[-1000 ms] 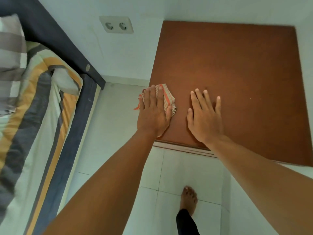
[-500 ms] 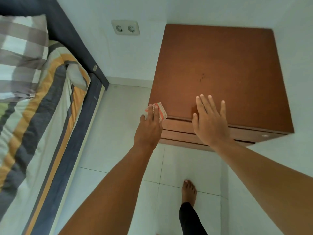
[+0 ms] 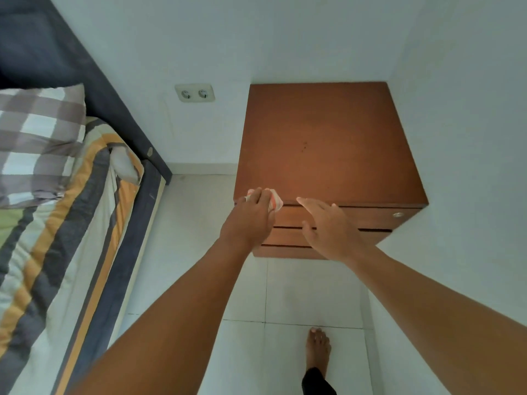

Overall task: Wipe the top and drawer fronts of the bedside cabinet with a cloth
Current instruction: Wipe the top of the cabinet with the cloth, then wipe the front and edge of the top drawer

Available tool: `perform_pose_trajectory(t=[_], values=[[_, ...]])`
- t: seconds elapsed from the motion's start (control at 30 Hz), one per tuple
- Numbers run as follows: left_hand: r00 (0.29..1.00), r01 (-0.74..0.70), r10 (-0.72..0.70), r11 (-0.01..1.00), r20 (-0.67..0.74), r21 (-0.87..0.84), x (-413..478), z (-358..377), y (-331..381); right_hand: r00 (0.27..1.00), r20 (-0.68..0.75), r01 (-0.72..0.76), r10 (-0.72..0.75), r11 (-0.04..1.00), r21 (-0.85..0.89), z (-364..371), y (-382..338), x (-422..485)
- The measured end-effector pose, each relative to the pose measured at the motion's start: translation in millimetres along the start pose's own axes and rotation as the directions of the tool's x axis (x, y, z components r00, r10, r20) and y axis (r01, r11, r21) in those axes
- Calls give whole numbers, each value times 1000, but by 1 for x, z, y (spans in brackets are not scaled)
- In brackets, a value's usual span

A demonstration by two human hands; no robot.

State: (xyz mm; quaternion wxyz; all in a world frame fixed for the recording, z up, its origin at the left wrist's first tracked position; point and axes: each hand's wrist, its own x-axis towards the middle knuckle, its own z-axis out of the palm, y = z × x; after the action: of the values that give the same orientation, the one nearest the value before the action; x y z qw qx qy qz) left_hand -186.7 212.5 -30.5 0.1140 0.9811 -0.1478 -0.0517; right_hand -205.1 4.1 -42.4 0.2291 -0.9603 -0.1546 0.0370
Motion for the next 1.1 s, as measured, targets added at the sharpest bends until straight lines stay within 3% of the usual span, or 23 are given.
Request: perform_pose_trajectory(t=[0.17,0.37,0.43,0.5,0.53,0.57,0.7,0.77,0.87,1.0,1.1], values=[[999,-38,28,941,-36,-337,32,-14,48,985,26,-168,169,926,338,-25,-1,-1],[978,-69,154,878,143,-473,59,-25,73,931,98,-358,352,827,433,-41,29,5],[959,-70,194,869,208,-490,63,-24,79,896,175,-420,407,658,625,-39,32,8],[952,-12,176,840,252,-543,64,-20,83,845,305,-477,440,362,801,-37,29,11],[952,30,153,816,265,-578,63,-19,85,833,339,-480,436,268,835,-36,29,14],[954,68,128,787,271,-613,63,-19,88,835,349,-479,425,252,841,-34,30,15],[958,161,62,693,280,-703,57,-26,88,833,404,-528,379,324,785,-22,32,18],[979,130,10,741,204,-659,54,-25,71,797,406,-586,447,407,701,-16,31,19],[976,186,-99,847,195,-498,45,-18,36,776,317,-631,546,658,411,-3,33,19],[924,318,-227,903,307,-289,22,9,-10,780,154,-626,606,757,188,6,31,7],[916,347,-280,911,287,-221,8,35,-38,829,75,-559,554,824,92,15,25,1]])
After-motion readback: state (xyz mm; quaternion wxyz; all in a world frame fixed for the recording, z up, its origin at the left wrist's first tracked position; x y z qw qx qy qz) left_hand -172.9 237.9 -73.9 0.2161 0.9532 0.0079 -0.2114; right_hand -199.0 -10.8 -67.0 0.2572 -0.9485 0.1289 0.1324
